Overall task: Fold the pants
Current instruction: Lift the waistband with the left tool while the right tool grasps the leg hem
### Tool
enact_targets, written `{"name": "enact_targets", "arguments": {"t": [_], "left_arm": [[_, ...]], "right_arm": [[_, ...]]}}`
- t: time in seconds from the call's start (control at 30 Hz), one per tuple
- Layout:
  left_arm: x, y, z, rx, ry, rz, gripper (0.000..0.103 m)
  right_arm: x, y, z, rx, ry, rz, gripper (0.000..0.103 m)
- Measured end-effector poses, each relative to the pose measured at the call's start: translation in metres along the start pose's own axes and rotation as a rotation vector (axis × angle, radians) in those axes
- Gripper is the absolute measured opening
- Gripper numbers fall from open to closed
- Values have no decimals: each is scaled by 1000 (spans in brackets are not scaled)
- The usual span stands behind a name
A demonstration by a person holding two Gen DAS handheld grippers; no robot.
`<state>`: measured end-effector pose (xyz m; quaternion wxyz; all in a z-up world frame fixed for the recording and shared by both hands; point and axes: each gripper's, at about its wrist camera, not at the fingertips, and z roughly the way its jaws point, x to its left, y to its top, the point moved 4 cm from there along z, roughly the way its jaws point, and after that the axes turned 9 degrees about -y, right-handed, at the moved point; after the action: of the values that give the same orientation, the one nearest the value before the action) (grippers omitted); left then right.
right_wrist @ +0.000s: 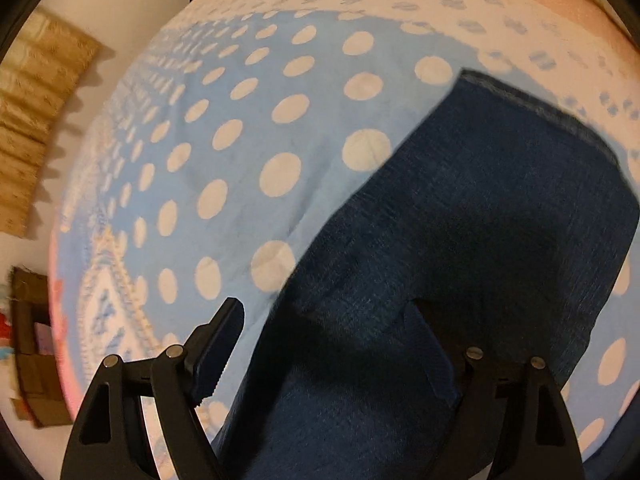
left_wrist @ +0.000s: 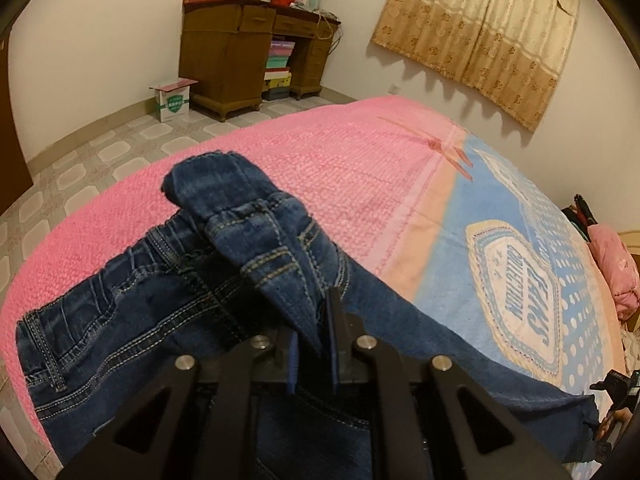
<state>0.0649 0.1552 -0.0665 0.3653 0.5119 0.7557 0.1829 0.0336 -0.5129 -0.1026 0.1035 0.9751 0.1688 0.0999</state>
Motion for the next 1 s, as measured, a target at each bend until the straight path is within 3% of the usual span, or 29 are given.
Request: {"name": "enact_targets", "arguments": {"t": [0.13, 0.17, 0.2, 0.23, 0.27, 0.3, 0.33, 0.43, 0.57, 0.67, 0.77, 0.83, 0.87, 0.93, 1.0], "left_arm": [[5, -1, 5, 12, 21, -13, 12], [5, 0, 7, 14, 23, -8, 12], [4, -1, 8, 16, 26, 3, 12], [3, 0, 9, 17, 30, 20, 12], [1, 0, 9, 16, 32, 35, 12], [0, 1, 10, 19, 29, 44, 12], [1, 1, 11, 22, 26, 45, 12], [7, 4, 12, 43, -15, 11, 12], [20, 12, 11, 52, -132, -57, 14], [21, 17, 12, 39, -172, -59, 17], [13, 20, 10, 32, -235, -60, 32], [8, 20, 11, 30, -253, -58, 51], [3, 21, 12, 23, -257, -53, 55], [-5, 23, 17, 18, -224, -20, 63], [-9, 23, 28, 44, -180, 16, 64]], "right_arm": [[10, 4, 9, 22, -106, -67, 83], [14, 2, 11, 26, -142, -103, 74], [18, -1, 12, 19, -226, -166, 57], [19, -4, 10, 3, -270, -199, 55], [18, -5, 7, -6, -260, -201, 42], [14, -5, 2, -12, -237, -194, 16], [9, -5, -2, -7, -176, -177, 9], [-12, -9, -16, -3, -33, -121, 4], [-32, -24, -33, -84, 72, -136, 4], [-51, -42, -48, -162, 143, -141, 4], [-68, -58, -52, -194, 164, -135, 4], [-78, -64, -44, -177, 180, -111, 4], [-77, -64, -40, -172, 185, -107, 4], [-74, -64, -34, -164, 183, -111, 4], [-68, -62, -29, -164, 186, -110, 4]]}}
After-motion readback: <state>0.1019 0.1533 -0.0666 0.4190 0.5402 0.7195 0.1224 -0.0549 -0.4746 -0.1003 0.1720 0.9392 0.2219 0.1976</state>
